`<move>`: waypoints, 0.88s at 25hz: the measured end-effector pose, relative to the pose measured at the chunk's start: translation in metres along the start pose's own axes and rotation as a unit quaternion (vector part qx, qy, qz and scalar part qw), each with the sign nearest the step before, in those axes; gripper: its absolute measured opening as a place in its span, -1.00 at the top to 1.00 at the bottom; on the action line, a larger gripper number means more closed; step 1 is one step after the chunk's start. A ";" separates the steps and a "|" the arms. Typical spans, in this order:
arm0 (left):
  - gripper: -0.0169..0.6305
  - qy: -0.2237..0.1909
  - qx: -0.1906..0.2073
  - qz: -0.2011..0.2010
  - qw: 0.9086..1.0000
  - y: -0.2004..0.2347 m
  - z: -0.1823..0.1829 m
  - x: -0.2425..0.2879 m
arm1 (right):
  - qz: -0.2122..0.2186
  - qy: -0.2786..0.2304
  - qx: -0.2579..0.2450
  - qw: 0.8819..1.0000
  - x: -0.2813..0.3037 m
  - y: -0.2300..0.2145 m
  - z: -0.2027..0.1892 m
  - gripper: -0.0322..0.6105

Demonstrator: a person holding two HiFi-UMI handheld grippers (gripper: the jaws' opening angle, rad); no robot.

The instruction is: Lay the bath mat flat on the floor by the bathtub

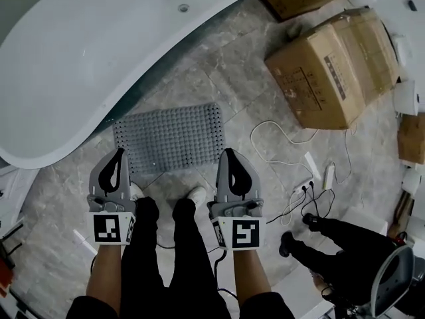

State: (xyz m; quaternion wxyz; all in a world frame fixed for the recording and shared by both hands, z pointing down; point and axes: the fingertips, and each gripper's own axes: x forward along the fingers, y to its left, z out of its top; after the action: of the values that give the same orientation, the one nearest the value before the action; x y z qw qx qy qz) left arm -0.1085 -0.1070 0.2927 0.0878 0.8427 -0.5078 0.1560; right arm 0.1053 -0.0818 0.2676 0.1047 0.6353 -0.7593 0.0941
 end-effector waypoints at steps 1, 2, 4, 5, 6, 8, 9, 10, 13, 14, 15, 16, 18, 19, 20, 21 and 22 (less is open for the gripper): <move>0.95 -0.002 0.001 -0.004 1.000 -0.003 0.009 -0.002 | -0.002 -0.002 0.003 1.000 -0.003 0.000 0.008 0.83; 0.95 -0.004 0.000 -0.007 1.000 -0.005 0.017 -0.005 | -0.004 -0.003 0.004 1.000 -0.007 -0.001 0.016 0.83; 0.95 -0.008 0.002 -0.011 1.000 -0.009 0.034 -0.011 | -0.009 -0.005 0.009 1.000 -0.015 -0.001 0.030 0.83; 0.95 -0.009 0.006 -0.013 1.000 -0.011 0.041 -0.014 | -0.012 -0.007 0.012 1.000 -0.018 -0.001 0.036 0.83; 0.95 -0.012 0.009 -0.014 1.000 -0.013 0.048 -0.016 | -0.013 -0.010 0.015 1.000 -0.022 -0.001 0.042 0.83; 0.95 -0.019 0.011 -0.017 1.000 -0.017 0.061 -0.021 | -0.013 -0.015 0.020 1.000 -0.026 0.001 0.052 0.83; 0.95 -0.021 0.013 -0.018 1.000 -0.019 0.066 -0.024 | -0.012 -0.016 0.023 1.000 -0.029 0.002 0.056 0.83; 0.95 -0.023 0.015 -0.020 0.999 -0.021 0.071 -0.027 | -0.012 -0.019 0.026 0.999 -0.031 0.003 0.060 0.83; 0.95 -0.026 0.012 -0.020 0.999 -0.028 0.084 -0.037 | -0.011 -0.023 0.044 0.999 -0.039 0.004 0.071 0.83; 0.95 -0.026 0.011 -0.019 0.999 -0.029 0.088 -0.041 | -0.009 -0.023 0.048 0.999 -0.041 0.004 0.074 0.83; 0.95 -0.025 0.012 -0.017 0.999 -0.028 0.093 -0.046 | -0.008 -0.024 0.049 0.998 -0.043 0.005 0.078 0.83; 0.95 -0.025 0.013 -0.014 1.000 -0.027 0.098 -0.051 | -0.006 -0.026 0.048 0.998 -0.045 0.006 0.084 0.83; 0.95 -0.025 0.011 -0.006 1.000 -0.021 0.108 -0.059 | -0.003 -0.032 0.047 0.998 -0.049 0.006 0.097 0.83; 0.95 -0.027 0.007 -0.004 1.000 -0.019 0.113 -0.063 | -0.003 -0.035 0.047 0.998 -0.051 0.006 0.104 0.83; 0.95 -0.029 0.005 -0.004 1.000 -0.018 0.118 -0.066 | -0.003 -0.039 0.047 0.998 -0.054 0.006 0.111 0.83; 0.95 -0.031 0.006 -0.004 0.999 -0.017 0.124 -0.069 | -0.003 -0.041 0.047 0.998 -0.057 0.005 0.117 0.83; 0.95 -0.034 0.009 -0.005 0.999 -0.018 0.130 -0.072 | -0.002 -0.044 0.047 0.998 -0.060 0.005 0.122 0.83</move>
State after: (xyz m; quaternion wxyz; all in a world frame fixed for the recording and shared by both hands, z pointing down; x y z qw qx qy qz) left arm -0.1015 -0.0794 0.1455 0.0637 0.8507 -0.5050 0.1312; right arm 0.1056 -0.0581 0.1333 0.0416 0.6448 -0.7564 0.1020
